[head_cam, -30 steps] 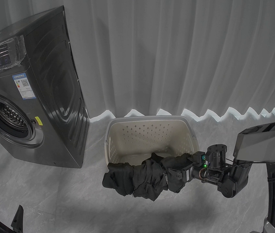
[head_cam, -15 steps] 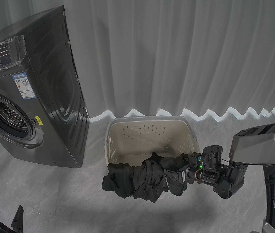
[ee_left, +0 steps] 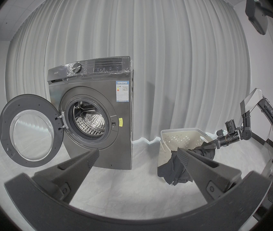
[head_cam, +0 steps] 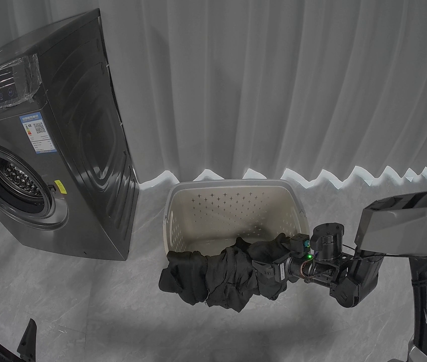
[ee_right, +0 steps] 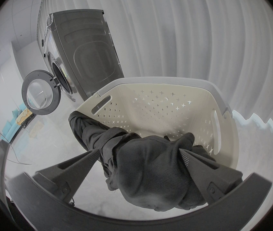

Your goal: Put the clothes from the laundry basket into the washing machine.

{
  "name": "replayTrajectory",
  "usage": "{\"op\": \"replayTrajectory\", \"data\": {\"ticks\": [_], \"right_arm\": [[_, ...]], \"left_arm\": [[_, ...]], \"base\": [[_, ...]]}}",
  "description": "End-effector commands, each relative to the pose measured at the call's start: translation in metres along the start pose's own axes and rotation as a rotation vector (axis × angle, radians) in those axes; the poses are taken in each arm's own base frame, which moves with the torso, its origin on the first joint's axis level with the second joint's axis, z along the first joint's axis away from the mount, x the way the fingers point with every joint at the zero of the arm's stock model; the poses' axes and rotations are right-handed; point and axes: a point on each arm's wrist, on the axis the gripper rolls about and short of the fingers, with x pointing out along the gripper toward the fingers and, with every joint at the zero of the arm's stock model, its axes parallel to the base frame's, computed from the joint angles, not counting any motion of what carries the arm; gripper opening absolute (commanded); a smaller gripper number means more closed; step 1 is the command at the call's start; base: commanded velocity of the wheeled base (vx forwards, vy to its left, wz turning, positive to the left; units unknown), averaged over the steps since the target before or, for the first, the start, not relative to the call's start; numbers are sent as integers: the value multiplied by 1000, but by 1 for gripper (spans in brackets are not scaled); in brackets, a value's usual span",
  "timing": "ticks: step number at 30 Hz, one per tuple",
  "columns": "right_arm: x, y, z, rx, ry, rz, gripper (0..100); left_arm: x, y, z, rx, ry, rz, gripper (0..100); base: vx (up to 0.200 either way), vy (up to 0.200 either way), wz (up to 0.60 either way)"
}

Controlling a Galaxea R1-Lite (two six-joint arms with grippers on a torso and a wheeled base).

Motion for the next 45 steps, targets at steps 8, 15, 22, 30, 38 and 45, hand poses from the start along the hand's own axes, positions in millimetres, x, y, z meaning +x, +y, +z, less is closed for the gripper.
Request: {"op": "replayTrajectory", "data": {"ticks": [8, 15, 22, 30, 38, 45], "right_arm": [[2, 2, -9, -4, 36, 6, 100], [3, 4, -12, -5, 42, 9, 0], [11, 0, -13, -4, 34, 3, 0], [9, -1, 1, 1, -19, -1, 0], [-24, 4, 53, -5, -174, 6, 0], [-42, 4, 72, 7, -271, 9, 0]], "left_arm": [[0, 0, -5, -2, -1, -1, 100], [0, 0, -5, -2, -1, -1, 100], [0, 0, -5, -2, -1, -1, 100], [0, 0, -5, -2, -1, 0, 100], [0, 0, -5, 0, -1, 0, 100], [0, 0, -5, -2, -1, 2, 100]], "base": [[0, 0, 0], [0, 0, 0], [0, 0, 0], [0, 0, 0], [0, 0, 0], [0, 0, 0]]}}
